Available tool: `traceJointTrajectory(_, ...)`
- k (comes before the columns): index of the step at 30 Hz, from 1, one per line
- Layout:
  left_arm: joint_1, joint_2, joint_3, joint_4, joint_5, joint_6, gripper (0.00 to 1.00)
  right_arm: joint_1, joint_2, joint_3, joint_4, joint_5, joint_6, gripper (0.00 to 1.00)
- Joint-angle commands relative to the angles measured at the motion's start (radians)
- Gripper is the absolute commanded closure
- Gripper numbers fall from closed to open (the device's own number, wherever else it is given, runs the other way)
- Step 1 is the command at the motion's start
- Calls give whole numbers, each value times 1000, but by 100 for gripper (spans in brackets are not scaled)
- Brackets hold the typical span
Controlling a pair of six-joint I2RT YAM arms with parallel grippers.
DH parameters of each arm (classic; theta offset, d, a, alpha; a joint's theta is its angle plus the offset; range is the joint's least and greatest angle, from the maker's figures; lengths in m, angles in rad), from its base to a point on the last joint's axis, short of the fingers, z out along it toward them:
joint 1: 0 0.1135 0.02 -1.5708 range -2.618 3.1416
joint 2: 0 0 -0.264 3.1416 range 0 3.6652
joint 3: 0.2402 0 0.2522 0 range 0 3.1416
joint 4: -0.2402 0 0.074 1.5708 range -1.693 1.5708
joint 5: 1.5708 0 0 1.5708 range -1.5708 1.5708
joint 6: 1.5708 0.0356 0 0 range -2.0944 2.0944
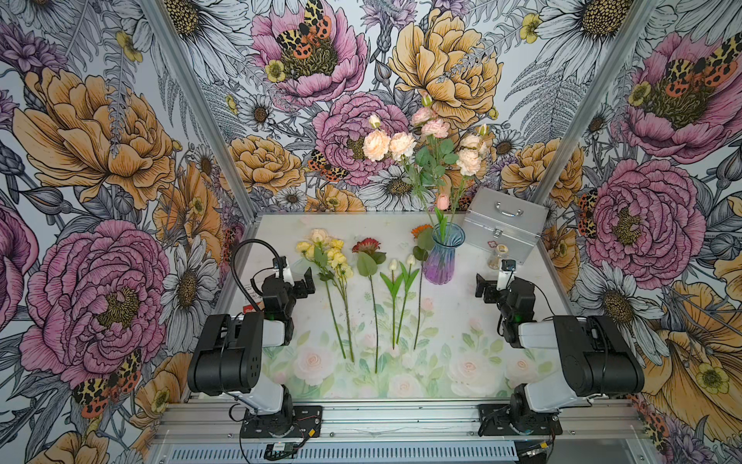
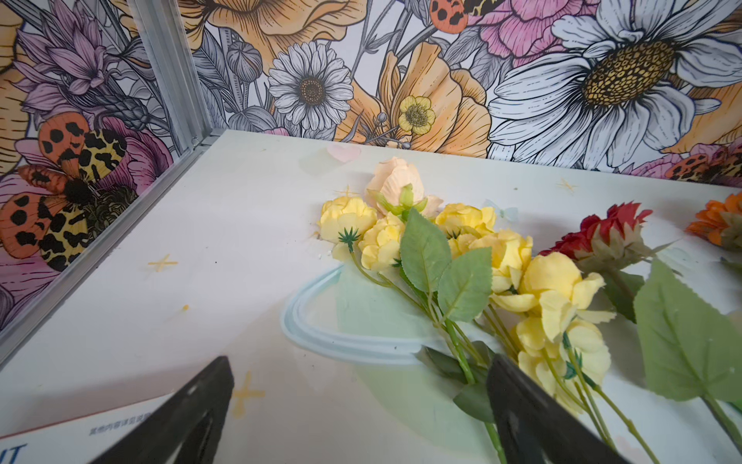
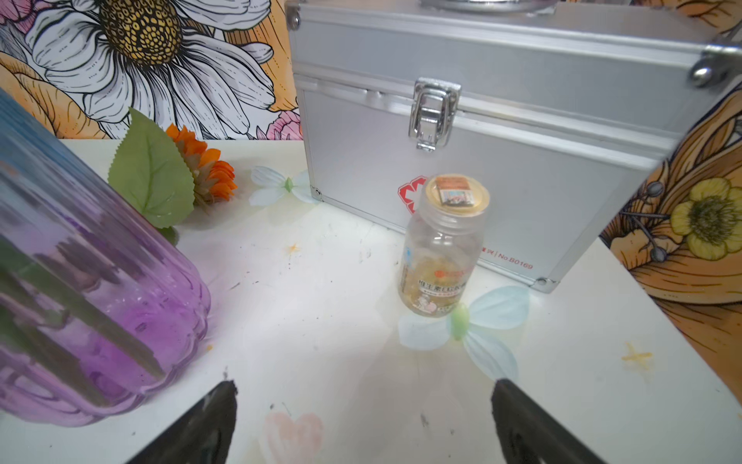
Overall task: Place the pink flowers into the vase
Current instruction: Reset both arms
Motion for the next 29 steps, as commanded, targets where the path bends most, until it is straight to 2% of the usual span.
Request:
traceJointTrajectory(1, -14, -10, 10, 50, -44, 21, 1, -4, 0, -2, 93, -25, -11, 0)
traceJointTrajectory(5, -60, -12, 7, 55, -118, 59, 1, -6, 4, 21, 51, -15, -5, 0)
traceJointTrajectory(17, -44, -12, 11, 45, -83, 51, 1, -15, 11, 64, -23, 50, 31, 0)
traceJointTrajectory(21, 11, -7, 8, 57, 41, 23, 1, -13, 9, 64, -23, 53, 29, 0)
traceJointTrajectory(29, -6, -9, 6, 59, -13, 22, 1, -11, 8, 64, -25, 53, 29, 0)
